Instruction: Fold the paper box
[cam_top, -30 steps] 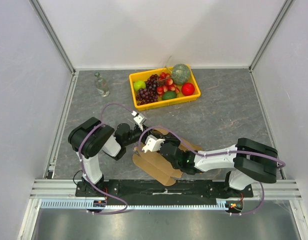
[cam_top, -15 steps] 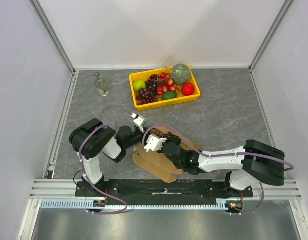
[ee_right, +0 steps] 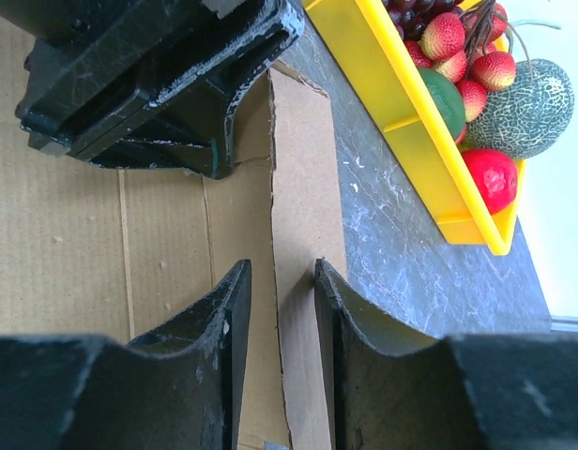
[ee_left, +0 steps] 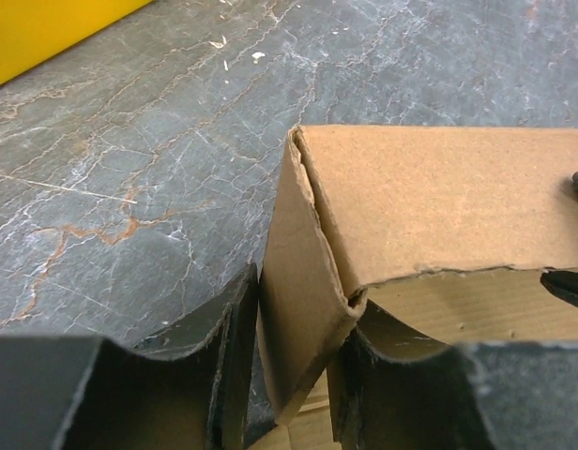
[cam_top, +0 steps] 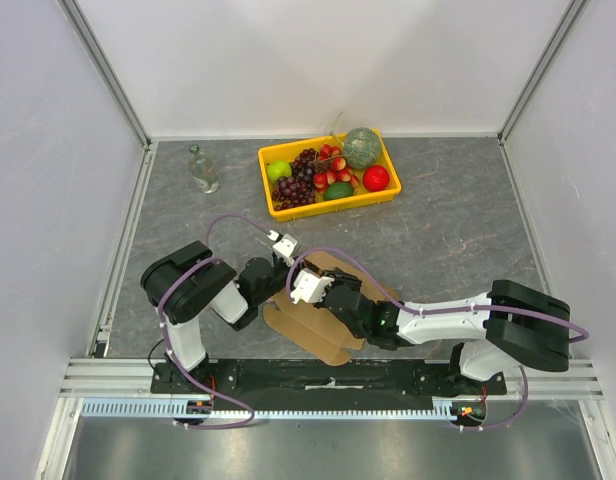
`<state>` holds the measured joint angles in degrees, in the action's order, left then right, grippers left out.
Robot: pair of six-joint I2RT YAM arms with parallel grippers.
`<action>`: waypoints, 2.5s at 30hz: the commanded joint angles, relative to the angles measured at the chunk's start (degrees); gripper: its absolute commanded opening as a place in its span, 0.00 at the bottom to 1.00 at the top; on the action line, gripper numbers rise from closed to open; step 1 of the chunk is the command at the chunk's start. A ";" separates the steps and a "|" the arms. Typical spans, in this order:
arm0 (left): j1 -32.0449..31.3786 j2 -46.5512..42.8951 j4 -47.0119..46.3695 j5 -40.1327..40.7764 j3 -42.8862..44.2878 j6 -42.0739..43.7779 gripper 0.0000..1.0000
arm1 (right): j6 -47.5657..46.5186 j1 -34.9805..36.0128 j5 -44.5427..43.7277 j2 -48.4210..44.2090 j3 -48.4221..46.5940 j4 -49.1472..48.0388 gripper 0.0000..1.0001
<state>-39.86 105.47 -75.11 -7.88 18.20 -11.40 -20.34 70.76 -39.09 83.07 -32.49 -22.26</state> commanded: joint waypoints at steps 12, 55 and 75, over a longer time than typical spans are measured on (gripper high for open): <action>-7.51 -1.23 -20.25 20.61 0.88 9.72 0.34 | 4.34 0.34 2.97 -0.10 -1.08 0.11 0.40; -12.61 -12.56 -20.25 25.72 -13.35 -1.16 0.62 | 7.07 0.25 4.28 -1.59 -1.70 2.14 0.41; -15.95 -20.75 -17.08 30.19 -18.90 -2.94 0.63 | 7.86 0.25 8.07 -3.70 -2.58 3.36 0.45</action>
<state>-55.42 82.72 -74.37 18.04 2.96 -15.40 -13.87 70.76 -32.73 80.38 -32.93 -18.68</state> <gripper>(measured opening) 0.626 0.446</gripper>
